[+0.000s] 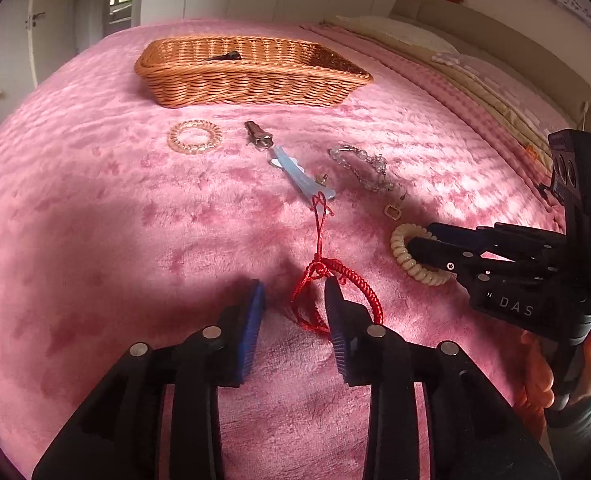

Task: Organize jewelry
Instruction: 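Grasp the red cord with the left tool while the right tool grasps the cream coil hair tie, then carry the red cord and cream hair tie into the basket and release both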

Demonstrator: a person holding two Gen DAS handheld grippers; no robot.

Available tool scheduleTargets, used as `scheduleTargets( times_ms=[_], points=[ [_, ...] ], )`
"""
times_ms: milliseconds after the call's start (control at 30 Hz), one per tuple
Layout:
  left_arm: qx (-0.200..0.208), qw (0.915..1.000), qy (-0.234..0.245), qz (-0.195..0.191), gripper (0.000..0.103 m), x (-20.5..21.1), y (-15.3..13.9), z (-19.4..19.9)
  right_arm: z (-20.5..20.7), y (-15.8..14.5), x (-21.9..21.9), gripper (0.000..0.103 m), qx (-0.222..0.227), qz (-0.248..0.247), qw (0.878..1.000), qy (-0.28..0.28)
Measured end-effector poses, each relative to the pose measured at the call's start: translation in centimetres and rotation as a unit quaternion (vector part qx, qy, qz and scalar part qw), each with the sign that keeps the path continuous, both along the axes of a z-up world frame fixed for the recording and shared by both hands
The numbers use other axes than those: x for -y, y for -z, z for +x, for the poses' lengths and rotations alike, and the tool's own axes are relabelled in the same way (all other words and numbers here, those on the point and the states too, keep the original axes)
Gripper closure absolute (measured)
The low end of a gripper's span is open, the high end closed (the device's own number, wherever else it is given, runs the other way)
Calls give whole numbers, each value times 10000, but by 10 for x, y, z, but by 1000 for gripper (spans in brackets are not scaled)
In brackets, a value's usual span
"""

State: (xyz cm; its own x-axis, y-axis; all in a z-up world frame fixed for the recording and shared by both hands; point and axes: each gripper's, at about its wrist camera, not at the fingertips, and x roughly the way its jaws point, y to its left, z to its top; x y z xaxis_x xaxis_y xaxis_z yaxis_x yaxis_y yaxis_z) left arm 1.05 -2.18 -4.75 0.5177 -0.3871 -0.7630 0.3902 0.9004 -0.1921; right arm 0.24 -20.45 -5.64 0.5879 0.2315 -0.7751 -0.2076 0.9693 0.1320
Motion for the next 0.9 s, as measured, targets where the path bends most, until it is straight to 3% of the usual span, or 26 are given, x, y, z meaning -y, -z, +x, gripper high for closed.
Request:
scheduleTargets(
  times_ms=[233, 300, 333, 367, 500, 733, 900],
  points=[
    [-13, 10000, 61, 74, 71, 8, 1, 5, -2, 1, -2, 73, 66, -106, 9999, -61],
    [92, 9996, 28, 263, 81, 15, 2, 5, -3, 3, -9, 73, 136, -320, 9994, -53],
    [124, 9992, -37, 385, 101, 17, 2, 5, -3, 3, -10, 78, 166, -383, 9991, -41],
    [110, 9992, -59, 377, 101, 16, 3, 6, -4, 2, -12, 91, 196, -402, 9990, -76],
    [260, 9995, -98, 115, 101, 2, -10, 0, -11, -7, -13, 93, 367, -384, 9986, -74],
    [850, 9961, -78, -216, 101, -15, -73, 13, -1, -82, -2, 94, 1072, 7, 9942, 1],
    [1316, 9911, -72, -183, 101, -10, -119, 66, 56, -135, 2, 94, 1448, 205, 9892, 78]
  ],
)
